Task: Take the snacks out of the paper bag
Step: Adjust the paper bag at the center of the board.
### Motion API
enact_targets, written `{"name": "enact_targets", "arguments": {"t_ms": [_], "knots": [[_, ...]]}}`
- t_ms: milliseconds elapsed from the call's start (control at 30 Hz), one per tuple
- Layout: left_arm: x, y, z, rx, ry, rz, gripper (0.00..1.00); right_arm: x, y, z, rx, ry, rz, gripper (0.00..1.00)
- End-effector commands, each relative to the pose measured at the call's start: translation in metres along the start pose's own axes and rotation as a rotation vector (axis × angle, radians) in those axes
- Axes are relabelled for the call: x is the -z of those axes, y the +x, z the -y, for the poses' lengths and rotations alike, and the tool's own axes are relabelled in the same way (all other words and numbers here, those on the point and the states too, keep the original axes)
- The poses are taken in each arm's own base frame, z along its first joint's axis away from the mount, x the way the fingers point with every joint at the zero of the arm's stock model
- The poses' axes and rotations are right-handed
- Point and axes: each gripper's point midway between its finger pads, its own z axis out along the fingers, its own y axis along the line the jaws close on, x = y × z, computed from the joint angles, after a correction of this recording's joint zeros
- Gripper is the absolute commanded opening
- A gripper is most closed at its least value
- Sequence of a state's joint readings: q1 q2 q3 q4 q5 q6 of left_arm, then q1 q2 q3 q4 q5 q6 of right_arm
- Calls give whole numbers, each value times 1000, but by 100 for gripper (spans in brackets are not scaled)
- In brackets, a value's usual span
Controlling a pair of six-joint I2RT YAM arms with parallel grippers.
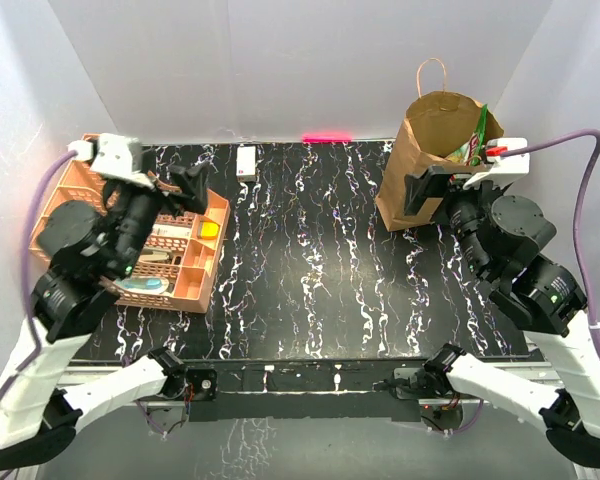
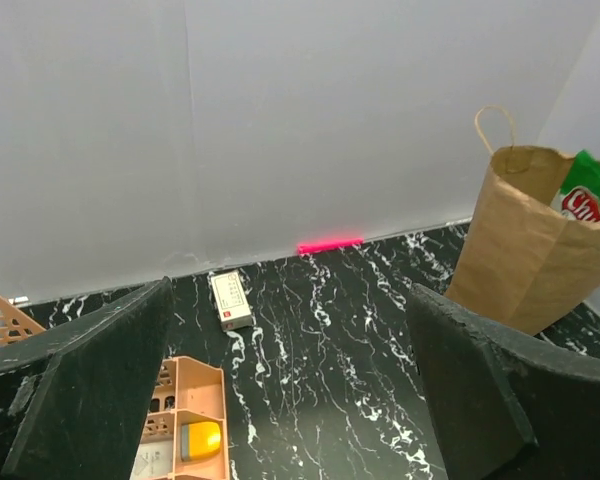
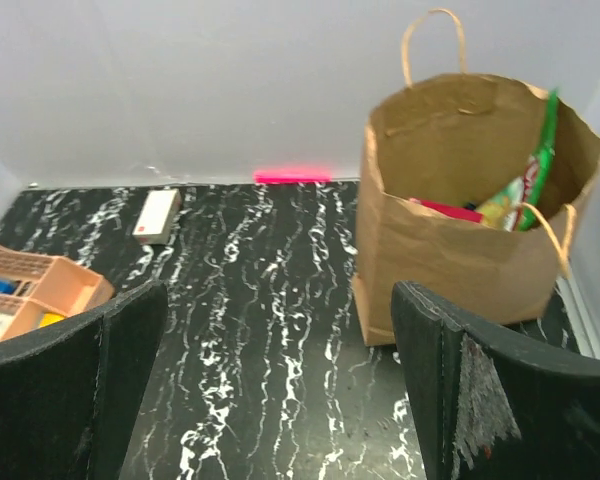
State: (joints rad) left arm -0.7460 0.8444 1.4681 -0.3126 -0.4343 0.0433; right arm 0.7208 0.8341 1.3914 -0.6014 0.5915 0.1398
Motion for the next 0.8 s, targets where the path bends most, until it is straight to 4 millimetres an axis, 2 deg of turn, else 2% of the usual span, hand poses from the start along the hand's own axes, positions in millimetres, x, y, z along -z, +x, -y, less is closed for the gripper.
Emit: {"name": "enact_targets", "arguments": {"t_ms": [0, 67, 233, 367, 467, 567, 667, 767], "knots": [[-37, 29, 13, -4, 24, -61, 98, -1, 13, 25, -31, 94, -46, 98], [-53, 45, 16, -9, 30, -95, 98, 0, 18, 37, -36, 140, -63, 98], [-91, 100, 23, -11, 66, -207, 98, 2, 29, 65, -58, 242, -110, 98], [-108, 146, 31, -11, 105, -290, 98, 3, 38, 80, -76, 298, -141, 98], [-113, 177, 39, -6, 136, -344, 98, 2, 40, 87, -90, 327, -152, 98], [-114, 199, 49, 6, 171, -379, 98, -5, 38, 92, -99, 356, -152, 98], [-111, 211, 62, 15, 210, -389, 98, -19, 37, 95, -108, 376, -153, 98], [-106, 218, 78, 7, 259, -385, 98, -45, 38, 94, -113, 388, -172, 98]]}}
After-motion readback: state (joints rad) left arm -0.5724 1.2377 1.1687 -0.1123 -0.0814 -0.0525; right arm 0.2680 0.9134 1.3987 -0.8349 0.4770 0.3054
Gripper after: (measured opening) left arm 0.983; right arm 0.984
